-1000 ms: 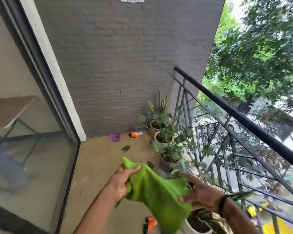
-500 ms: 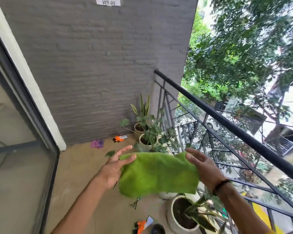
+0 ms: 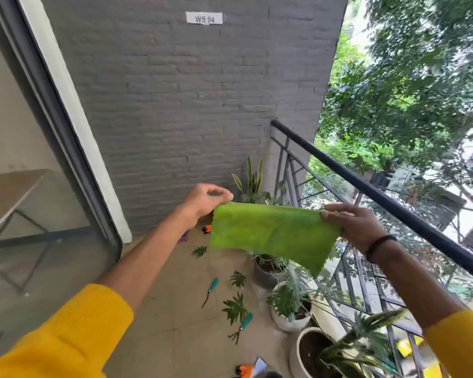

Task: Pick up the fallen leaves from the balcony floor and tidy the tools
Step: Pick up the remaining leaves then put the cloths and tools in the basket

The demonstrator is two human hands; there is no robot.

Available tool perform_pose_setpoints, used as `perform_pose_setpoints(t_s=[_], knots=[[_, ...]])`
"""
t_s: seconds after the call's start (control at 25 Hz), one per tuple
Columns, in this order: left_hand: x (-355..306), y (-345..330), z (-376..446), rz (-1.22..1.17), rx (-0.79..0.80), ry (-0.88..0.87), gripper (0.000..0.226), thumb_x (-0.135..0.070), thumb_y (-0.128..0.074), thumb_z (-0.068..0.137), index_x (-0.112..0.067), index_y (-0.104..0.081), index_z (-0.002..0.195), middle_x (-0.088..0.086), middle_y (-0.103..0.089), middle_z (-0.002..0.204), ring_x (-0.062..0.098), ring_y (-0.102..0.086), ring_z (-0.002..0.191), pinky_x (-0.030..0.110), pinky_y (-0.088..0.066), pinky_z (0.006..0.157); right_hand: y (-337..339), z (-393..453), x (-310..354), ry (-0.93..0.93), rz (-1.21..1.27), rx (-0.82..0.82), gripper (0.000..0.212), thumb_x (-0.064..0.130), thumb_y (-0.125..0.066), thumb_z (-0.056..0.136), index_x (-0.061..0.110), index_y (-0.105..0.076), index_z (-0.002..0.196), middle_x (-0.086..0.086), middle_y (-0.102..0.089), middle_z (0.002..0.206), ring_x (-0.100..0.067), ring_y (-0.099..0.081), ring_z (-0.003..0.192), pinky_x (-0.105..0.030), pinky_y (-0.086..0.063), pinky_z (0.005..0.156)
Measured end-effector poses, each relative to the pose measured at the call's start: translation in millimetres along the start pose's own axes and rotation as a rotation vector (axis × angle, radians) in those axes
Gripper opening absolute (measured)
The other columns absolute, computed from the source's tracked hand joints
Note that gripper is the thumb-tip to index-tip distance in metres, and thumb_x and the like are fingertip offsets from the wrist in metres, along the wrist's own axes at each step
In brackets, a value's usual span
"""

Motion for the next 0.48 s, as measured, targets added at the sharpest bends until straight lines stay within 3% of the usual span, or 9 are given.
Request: perform_pose_setpoints(t_s=[0.08,0.16,0.28,0.36,0.48], knots=[[-19,0,-1,-0.302,0.125,0.099,0.011,-0.010,-0.078,0.086,-0.012,-0.075,0.096,0.000,-0.076,0.080,0.011,-0.071,0.073,0.023,-0.058,0.070,1,11,10,-0.009,0.011,-0.043,0.027,0.002,-0.079,0.077,0.003,-0.072,0.102,-0.026,-0.069,0.110,-0.034,-0.066,0.092,-0.043,-0.061,0.084],[-32,1,0,-0.381,0.222,0.099,0.023,0.002,-0.076,0.083,-0.005,-0.072,0.104,0.006,-0.075,0.085,0.012,-0.072,0.073,0.022,-0.060,0.068,2,17,20,0.017,-0.006,-0.076,0.029,0.003,-0.081,0.075,0.002,-0.073,0.103,-0.028,-0.069,0.113,-0.032,-0.067,0.090,-0.042,-0.060,0.086],[-40,9,11,0.033,0.113,-0.022,0.037,-0.001,-0.086,0.074,-0.008,-0.075,0.108,0.011,-0.068,0.091,0.018,-0.066,0.080,0.030,-0.060,0.080,1,20,37,0.033,0.002,-0.007,0.042,-0.007,-0.078,0.075,-0.001,-0.068,0.115,-0.023,-0.068,0.117,-0.034,-0.067,0.101,-0.034,-0.061,0.083],[-45,15,16,0.315,-0.015,-0.114,0.030,-0.016,-0.087,0.076,-0.015,-0.078,0.104,0.005,-0.069,0.081,0.015,-0.062,0.070,0.026,-0.053,0.069,3,22,45,0.115,-0.181,-0.016,0.044,-0.006,-0.084,0.070,0.004,-0.073,0.112,-0.021,-0.071,0.111,-0.035,-0.069,0.102,-0.040,-0.060,0.088],[-49,18,20,0.401,-0.055,-0.182,0.016,-0.028,-0.083,0.083,-0.020,-0.079,0.096,-0.006,-0.068,0.066,0.003,-0.060,0.049,0.018,-0.044,0.051,4,20,55,0.212,-0.400,-0.098,0.030,0.007,-0.084,0.077,0.007,-0.075,0.105,-0.018,-0.074,0.097,-0.028,-0.071,0.085,-0.040,-0.060,0.084]])
Point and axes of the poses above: each hand's wrist, its own z-axis towards the middle knuckle, its own y-axis out of the back of the hand, x = y × z, the point moved 3 cm from there along z, towards the middle knuckle
